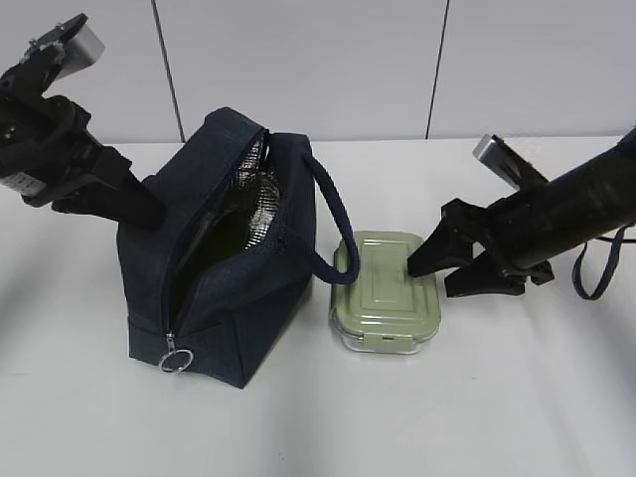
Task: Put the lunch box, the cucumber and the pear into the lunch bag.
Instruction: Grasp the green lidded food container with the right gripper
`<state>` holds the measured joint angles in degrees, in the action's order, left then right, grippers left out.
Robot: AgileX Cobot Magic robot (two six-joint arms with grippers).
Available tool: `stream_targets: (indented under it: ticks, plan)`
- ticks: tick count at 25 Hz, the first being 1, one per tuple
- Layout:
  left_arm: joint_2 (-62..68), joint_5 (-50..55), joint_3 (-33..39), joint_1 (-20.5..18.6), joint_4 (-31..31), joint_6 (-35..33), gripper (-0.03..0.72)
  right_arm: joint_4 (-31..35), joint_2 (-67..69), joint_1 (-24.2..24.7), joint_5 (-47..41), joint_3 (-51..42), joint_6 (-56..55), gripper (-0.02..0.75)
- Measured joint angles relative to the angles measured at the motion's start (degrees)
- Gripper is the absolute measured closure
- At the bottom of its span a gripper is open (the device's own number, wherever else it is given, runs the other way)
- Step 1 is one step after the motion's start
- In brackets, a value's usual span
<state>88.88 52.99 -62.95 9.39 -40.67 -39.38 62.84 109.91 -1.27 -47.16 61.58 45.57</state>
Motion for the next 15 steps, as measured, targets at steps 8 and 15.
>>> stream_targets:
  ticks: [8, 15]
  plan:
    - [0.00, 0.00, 0.00, 0.00, 0.00, 0.00, 0.676, 2.15, 3.58, 0.00, -0.80, 0.00, 2.90, 0.214]
    - [0.00, 0.00, 0.00, 0.00, 0.00, 0.00, 0.676, 4.14, 4.65, 0.00, -1.03, 0.00, 5.58, 0.221]
